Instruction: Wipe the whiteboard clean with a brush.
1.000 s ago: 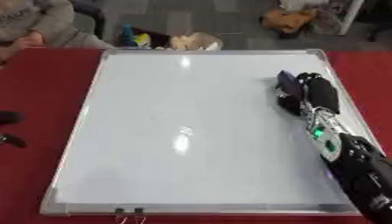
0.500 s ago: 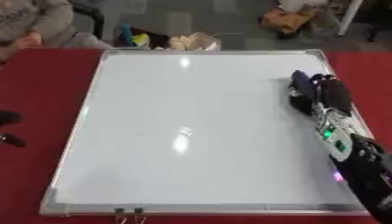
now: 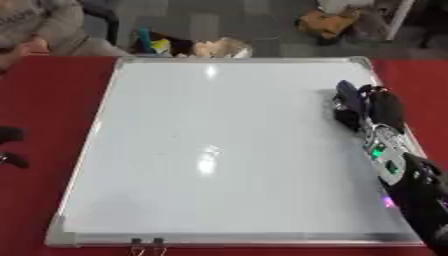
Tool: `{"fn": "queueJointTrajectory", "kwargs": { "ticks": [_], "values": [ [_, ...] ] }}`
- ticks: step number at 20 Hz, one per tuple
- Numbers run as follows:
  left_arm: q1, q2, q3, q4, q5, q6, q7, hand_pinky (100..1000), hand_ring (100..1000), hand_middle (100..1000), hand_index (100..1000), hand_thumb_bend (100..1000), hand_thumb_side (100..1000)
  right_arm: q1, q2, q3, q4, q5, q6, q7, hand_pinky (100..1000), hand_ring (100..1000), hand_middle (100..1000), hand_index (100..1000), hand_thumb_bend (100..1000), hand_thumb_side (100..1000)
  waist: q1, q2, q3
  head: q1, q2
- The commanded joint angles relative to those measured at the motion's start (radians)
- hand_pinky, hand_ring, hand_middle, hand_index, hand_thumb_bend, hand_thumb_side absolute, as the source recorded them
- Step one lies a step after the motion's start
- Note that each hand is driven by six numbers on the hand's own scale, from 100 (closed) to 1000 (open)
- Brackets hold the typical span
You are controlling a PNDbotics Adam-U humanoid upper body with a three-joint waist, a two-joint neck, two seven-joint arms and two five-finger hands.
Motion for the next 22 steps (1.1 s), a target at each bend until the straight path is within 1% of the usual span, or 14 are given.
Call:
{"fn": "queueJointTrajectory", "kwargs": {
  "ticks": [1,6,8,16,17,22],
  "values": [
    [-0.006,0.011,0.007,-0.015,0.002,-0.002,0.001,423,696,533,605,245,946,0.032,0.015,0.01,0.07,-0.012,0.0,0.021,606,702,609,802,140,799,0.009,-0.004,-0.002,0.002,-0.002],
    [-0.005,0.011,0.007,-0.015,0.002,-0.002,0.0,423,696,533,605,245,946,0.019,0.026,0.026,0.064,0.035,-0.008,0.044,618,713,623,802,125,808,0.011,-0.004,-0.003,0.0,-0.002],
    [-0.004,0.011,0.007,-0.015,0.002,-0.002,0.0,423,696,533,606,244,947,0.014,0.031,0.032,0.06,0.053,-0.014,0.057,635,726,644,807,100,841,0.012,-0.004,-0.003,-0.001,-0.001],
    [-0.003,0.009,0.005,-0.014,0.003,-0.002,-0.002,423,696,533,606,244,947,-0.007,0.059,0.072,0.034,0.148,-0.056,0.136,687,761,705,812,100,953,0.015,-0.004,-0.005,-0.003,0.003],
    [-0.003,0.009,0.005,-0.014,0.003,-0.002,-0.002,423,696,533,606,244,947,-0.009,0.061,0.076,0.029,0.159,-0.06,0.144,699,766,717,813,100,991,0.015,-0.004,-0.004,-0.004,0.003],
    [-0.002,0.008,0.005,-0.014,0.003,-0.002,-0.003,423,696,533,606,245,947,-0.018,0.078,0.093,0.004,0.201,-0.079,0.175,719,779,737,821,100,1000,0.016,-0.005,-0.004,-0.005,0.005]
  ]
}}
